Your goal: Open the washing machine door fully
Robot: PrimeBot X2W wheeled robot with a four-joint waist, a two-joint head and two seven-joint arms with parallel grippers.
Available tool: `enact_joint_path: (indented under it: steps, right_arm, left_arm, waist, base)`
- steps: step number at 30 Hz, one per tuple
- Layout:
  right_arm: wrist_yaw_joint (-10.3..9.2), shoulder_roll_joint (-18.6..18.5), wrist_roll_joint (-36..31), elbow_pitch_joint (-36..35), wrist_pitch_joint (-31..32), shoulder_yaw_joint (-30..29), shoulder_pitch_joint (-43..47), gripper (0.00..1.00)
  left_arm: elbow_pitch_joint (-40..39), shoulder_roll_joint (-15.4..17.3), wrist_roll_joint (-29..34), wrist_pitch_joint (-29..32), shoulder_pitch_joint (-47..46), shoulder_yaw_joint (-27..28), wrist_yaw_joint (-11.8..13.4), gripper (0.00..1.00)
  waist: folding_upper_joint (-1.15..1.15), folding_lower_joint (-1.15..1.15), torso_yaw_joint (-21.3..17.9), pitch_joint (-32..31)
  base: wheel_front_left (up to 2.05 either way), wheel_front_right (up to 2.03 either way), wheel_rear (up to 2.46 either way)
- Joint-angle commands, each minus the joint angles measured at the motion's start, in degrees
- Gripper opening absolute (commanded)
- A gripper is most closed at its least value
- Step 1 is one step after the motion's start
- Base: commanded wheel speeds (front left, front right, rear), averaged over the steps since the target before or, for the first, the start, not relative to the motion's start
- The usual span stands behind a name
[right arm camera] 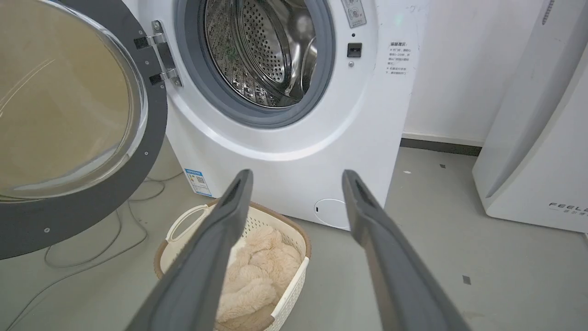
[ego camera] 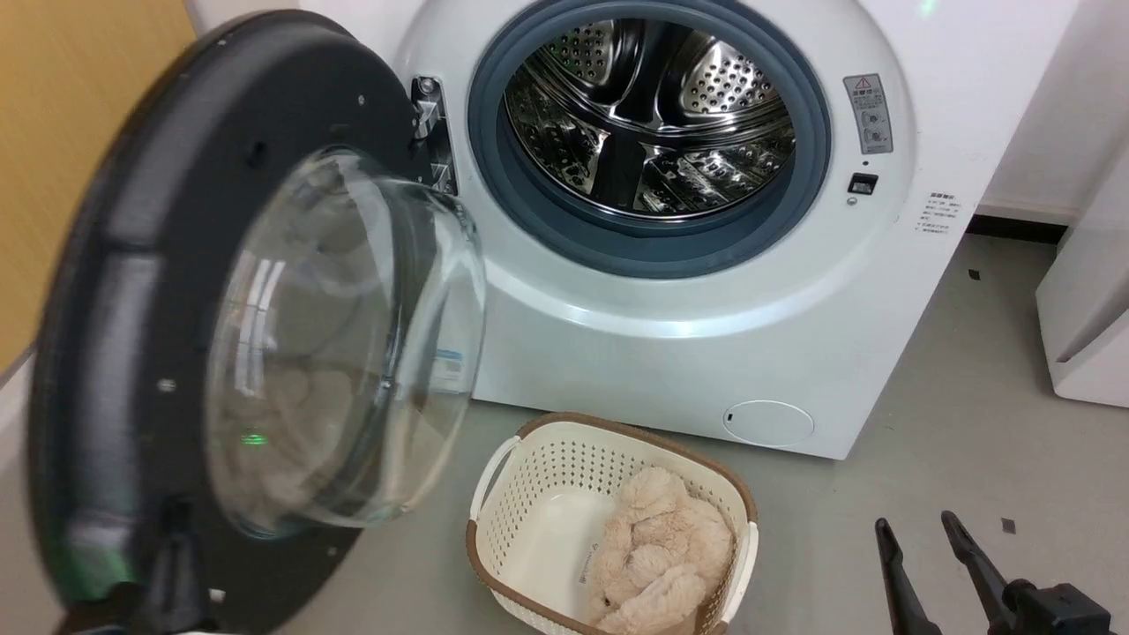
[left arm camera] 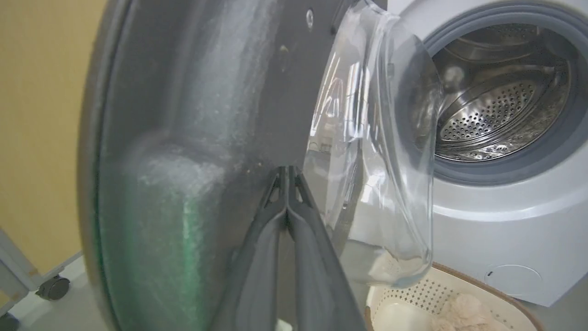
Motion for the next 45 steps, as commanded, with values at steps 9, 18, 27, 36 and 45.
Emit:
enact_joint_path:
  steps: [9, 18, 27, 36, 45]
  right_arm:
    - [0.05, 0.17, 0.22, -0.18, 0.52, -0.06, 0.09, 1.00]
    - [0.05, 0.17, 0.48, 0.31, 0.72, 0.58, 0.13, 1.00]
    - [0.05, 0.17, 0.51, 0.51, 0.64, 0.30, 0.50, 1.00]
    - [0.05, 0.17, 0.09, 0.24, 0.57, -0.61, 0.49, 1.00]
    - [0.05, 0.17, -0.60, 0.10, 0.94, 0.31, 0.09, 1.00]
  left_arm:
    - [13.66, 3.81, -6.43, -3.01, -7.22, 8.51, -2.98, 0.00]
    - [25.77, 5.97, -8.37, -4.64, -12.03, 14.30, -6.82, 0.00]
    - [19.28, 0.08, -3.35, -4.71, -7.05, 18.03, -8.20, 0.00]
    - [8.24, -8.34, 1.75, -4.71, 1.63, 13.07, -10.53, 1.00]
    - [5.10, -11.07, 5.34, -4.72, 2.24, 3.92, -12.69, 1.00]
  waist:
    - [0.00, 0.00, -0.41, 0.01]
    - [0.00, 0.00, -2.30, -0.24]
    - [0.00, 0.00, -3.26, -0.96]
    - [0.00, 0.00, -3.23, -1.76]
    - [0.00, 0.00, -5.34, -2.53]
  base:
    - [0.00, 0.00, 0.00]
    - [0.00, 0.00, 0.00]
    - [0.00, 0.00, 0.00]
    - [0.00, 0.00, 0.00]
    - [0.00, 0.00, 0.00]
